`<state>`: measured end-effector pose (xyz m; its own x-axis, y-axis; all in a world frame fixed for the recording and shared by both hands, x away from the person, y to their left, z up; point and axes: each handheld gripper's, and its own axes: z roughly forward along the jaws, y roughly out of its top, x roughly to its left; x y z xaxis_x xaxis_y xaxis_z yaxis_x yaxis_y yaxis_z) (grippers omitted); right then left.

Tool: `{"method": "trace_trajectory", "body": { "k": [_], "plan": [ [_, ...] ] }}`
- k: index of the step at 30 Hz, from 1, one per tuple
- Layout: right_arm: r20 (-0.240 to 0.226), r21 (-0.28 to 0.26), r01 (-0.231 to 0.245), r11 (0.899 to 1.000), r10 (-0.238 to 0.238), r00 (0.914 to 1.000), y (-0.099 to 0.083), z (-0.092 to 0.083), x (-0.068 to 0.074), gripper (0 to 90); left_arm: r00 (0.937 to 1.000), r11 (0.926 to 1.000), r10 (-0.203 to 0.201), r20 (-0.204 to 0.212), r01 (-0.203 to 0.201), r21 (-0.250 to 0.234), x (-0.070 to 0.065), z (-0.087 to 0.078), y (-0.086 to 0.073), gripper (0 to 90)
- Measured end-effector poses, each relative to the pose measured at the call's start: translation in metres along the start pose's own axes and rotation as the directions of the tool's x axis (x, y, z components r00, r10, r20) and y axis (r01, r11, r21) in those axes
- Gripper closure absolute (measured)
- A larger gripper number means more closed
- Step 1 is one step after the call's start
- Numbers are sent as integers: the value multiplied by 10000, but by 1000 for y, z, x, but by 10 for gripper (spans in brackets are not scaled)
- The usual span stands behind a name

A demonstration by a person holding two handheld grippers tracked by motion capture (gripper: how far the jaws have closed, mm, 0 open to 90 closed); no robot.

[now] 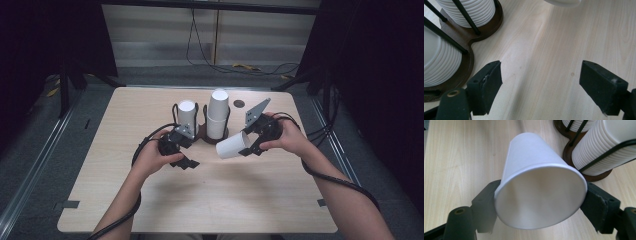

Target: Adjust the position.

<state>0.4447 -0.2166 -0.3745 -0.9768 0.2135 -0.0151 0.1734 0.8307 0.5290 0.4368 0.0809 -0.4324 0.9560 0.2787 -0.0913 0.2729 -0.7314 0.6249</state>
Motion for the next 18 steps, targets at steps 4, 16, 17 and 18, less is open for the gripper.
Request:
{"method": "trace_trajectory", "body": {
  "k": [4, 16, 17, 18],
  "plan": [
    [26, 286, -31, 9996, 30, 10000, -3, 3, 0, 220, 9999, 9999, -149, -13, 149, -24, -1, 1, -4, 180],
    [-6, 715, 279, 9970, -279, 9996, -3, 12, 3, 218, 9997, 9997, -227, 17, 228, -133, -3, 4, -13, 180],
    [-8, 720, 309, 9969, -309, 9995, -4, 13, 3, 218, 9999, 9999, -111, 38, 111, -91, -3, 4, -13, 180],
    [-3, 756, 294, 9967, -294, 9996, -4, 14, 3, 218, 9999, 9999, -130, 15, 130, -89, -3, 4, -14, 180]
  ]
}}
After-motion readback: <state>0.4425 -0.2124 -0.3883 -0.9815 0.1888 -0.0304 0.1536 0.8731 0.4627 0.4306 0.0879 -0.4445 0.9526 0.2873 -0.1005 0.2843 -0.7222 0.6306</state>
